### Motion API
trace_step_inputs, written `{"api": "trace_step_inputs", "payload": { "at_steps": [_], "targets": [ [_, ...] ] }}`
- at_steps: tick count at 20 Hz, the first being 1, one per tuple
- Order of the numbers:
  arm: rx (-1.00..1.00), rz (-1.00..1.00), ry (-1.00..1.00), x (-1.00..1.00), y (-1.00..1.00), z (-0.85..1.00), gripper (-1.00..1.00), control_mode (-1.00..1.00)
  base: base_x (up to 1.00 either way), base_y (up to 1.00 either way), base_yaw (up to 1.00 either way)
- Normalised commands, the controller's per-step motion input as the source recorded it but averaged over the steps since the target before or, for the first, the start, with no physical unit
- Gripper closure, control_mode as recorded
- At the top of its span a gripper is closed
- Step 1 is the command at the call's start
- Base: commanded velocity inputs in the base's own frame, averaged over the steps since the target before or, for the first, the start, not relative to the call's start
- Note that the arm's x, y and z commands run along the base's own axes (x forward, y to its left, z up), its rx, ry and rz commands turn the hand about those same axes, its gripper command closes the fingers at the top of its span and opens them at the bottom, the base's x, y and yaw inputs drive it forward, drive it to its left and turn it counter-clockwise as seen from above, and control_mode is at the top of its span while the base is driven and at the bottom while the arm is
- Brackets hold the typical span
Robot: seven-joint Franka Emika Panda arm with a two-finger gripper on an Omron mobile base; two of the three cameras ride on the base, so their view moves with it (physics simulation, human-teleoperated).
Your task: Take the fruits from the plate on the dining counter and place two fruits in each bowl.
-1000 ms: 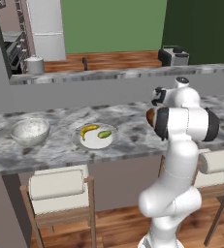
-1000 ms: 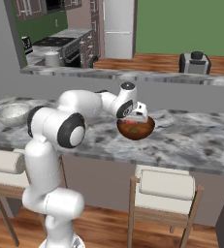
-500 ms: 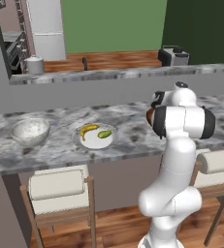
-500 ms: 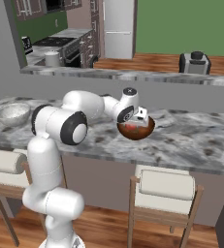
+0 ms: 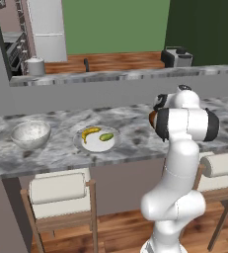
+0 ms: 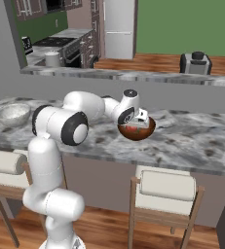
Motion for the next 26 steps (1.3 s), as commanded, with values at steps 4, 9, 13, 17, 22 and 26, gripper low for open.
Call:
{"api": "trace_step_inputs", "payload": {
  "at_steps": [4,9,13,17,22,26],
  "targets": [
    [0.00,0.00,0.00,0.00,0.00,0.00,-1.00,-1.00,0.00,0.00,0.00],
    [0.00,0.00,0.00,0.00,0.00,0.00,-1.00,-1.00,0.00,0.00,0.00],
    [0.00,0.00,0.00,-0.03,0.00,0.29,-1.00,-1.00,0.00,0.00,0.00],
    [0.00,-0.09,0.00,-0.33,0.15,0.46,-1.00,-1.00,0.00,0.00,0.00],
    [0.00,-0.10,0.02,-0.61,0.21,0.50,-1.00,-1.00,0.00,0.00,0.00],
    [0.00,-0.09,0.00,-0.79,0.46,0.40,-1.00,-1.00,0.00,0.00,0.00]
  ]
}}
